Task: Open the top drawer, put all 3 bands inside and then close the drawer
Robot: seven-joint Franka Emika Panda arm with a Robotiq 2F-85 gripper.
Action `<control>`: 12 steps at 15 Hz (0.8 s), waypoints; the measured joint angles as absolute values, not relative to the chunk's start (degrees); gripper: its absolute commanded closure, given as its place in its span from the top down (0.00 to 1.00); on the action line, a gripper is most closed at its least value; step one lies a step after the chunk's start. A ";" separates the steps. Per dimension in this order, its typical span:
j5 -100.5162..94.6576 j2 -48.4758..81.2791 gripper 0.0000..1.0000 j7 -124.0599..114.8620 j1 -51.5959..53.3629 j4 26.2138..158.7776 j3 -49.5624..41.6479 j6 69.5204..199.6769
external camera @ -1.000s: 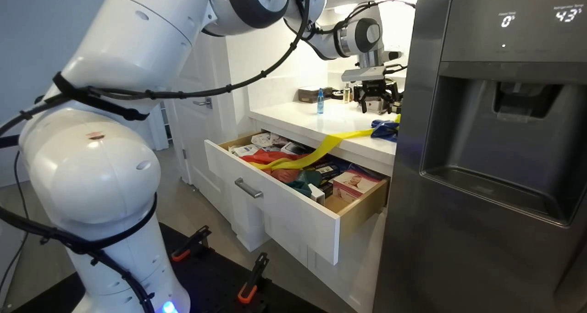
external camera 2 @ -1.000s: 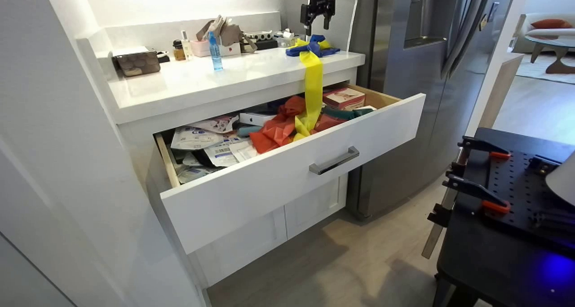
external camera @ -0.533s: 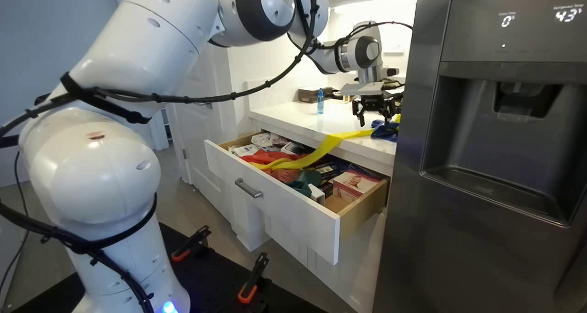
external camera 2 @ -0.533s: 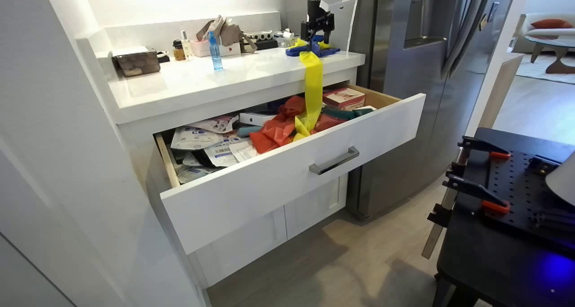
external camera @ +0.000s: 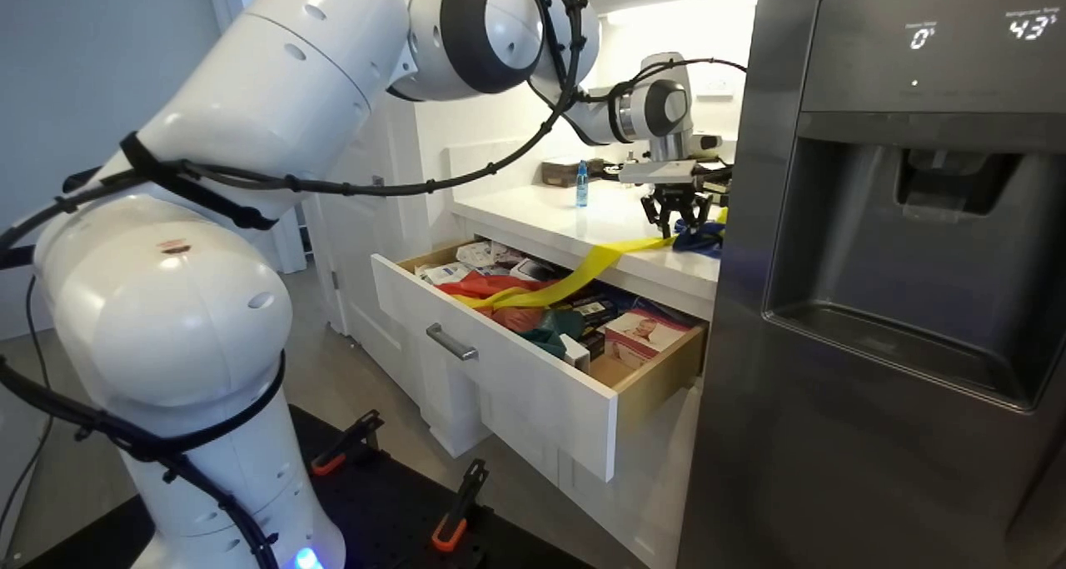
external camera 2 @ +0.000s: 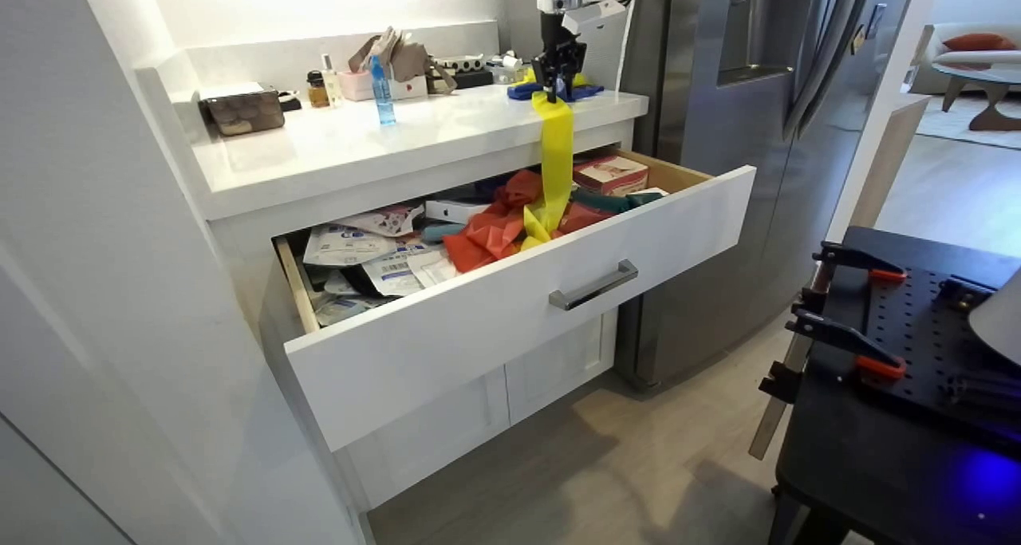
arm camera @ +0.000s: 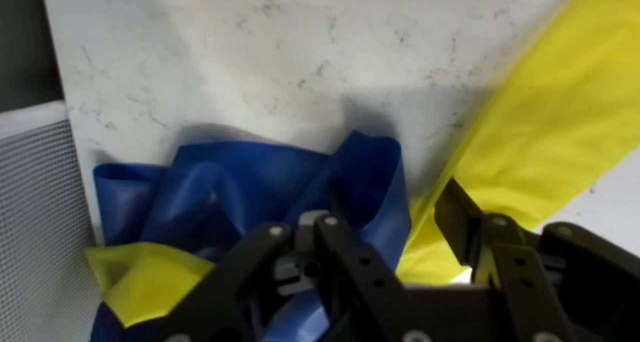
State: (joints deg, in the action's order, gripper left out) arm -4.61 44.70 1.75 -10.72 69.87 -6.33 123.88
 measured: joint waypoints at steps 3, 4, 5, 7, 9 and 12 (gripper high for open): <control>-4.61 44.96 0.00 1.84 -10.69 69.33 -5.94 123.87; -4.61 44.97 0.00 1.95 -10.71 69.31 -5.75 123.87; -4.35 44.96 0.00 2.68 -10.81 69.29 -5.28 123.61; -3.19 44.63 0.00 6.80 -11.00 69.37 -3.36 122.59; -3.04 43.15 0.00 11.70 -10.86 70.30 -1.06 121.58; -3.05 38.03 0.00 18.73 -9.95 75.04 1.59 120.65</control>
